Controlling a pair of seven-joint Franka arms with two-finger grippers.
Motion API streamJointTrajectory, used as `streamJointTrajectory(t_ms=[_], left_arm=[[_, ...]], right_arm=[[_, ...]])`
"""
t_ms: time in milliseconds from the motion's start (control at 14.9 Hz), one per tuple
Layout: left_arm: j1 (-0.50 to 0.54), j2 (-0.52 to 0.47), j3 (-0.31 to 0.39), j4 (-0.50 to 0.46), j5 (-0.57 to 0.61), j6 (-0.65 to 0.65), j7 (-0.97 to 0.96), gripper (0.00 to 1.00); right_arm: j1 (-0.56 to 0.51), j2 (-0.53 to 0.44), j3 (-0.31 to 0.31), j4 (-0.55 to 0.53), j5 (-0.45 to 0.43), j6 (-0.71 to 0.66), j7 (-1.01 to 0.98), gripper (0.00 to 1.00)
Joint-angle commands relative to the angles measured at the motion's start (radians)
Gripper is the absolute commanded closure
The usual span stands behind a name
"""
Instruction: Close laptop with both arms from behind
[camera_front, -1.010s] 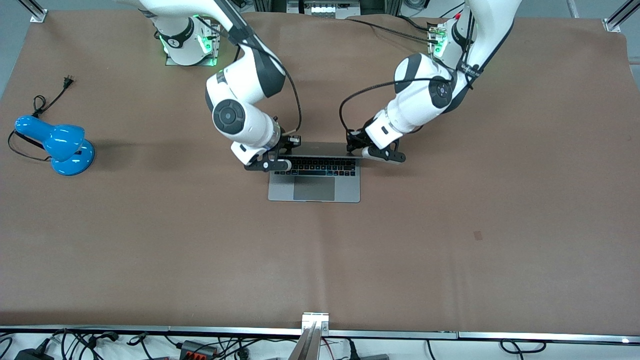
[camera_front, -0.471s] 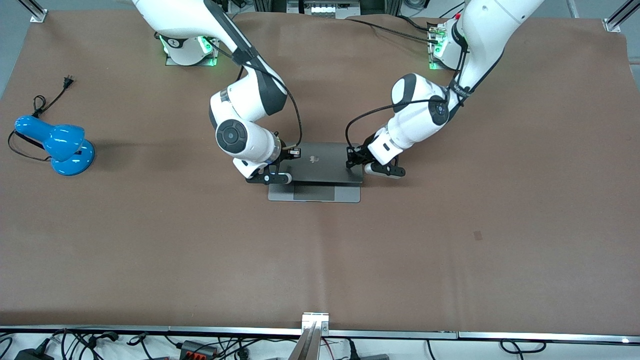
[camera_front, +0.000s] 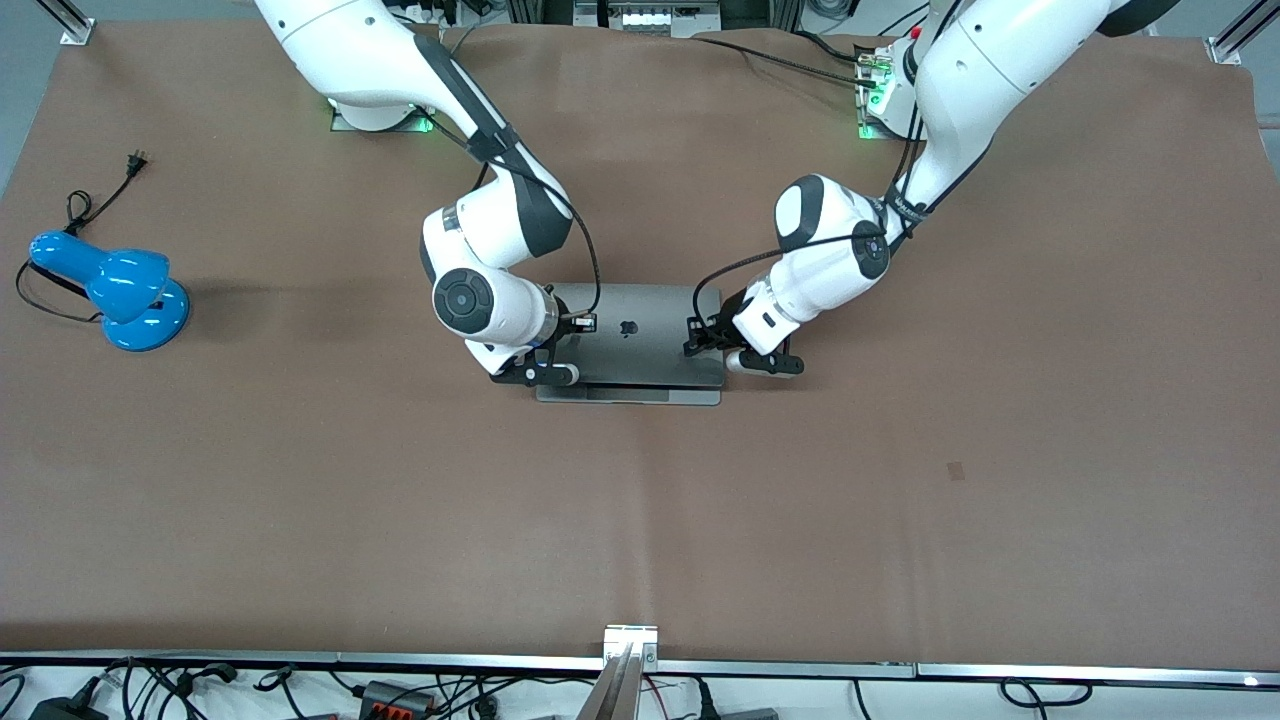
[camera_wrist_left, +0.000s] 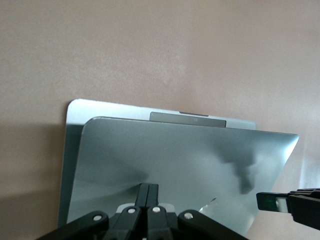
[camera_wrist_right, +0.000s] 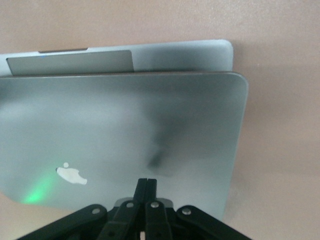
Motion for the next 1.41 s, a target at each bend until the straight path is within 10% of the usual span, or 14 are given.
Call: streamJointTrajectory(t_ms=[0, 1346], left_arm=[[-0.013, 0.069, 0.009, 0.041, 0.013, 0.054, 0.049, 1.00], [-0.079, 0.080, 0.081, 0.047, 0.021, 0.105, 0.068, 1.00]], right_arm=[[-0.007, 0.041, 0.003, 0.026, 0.022, 0.034, -0.042, 1.00], [-0.082, -0.018, 0.003, 0.032, 0.011, 0.035, -0.095, 1.00]])
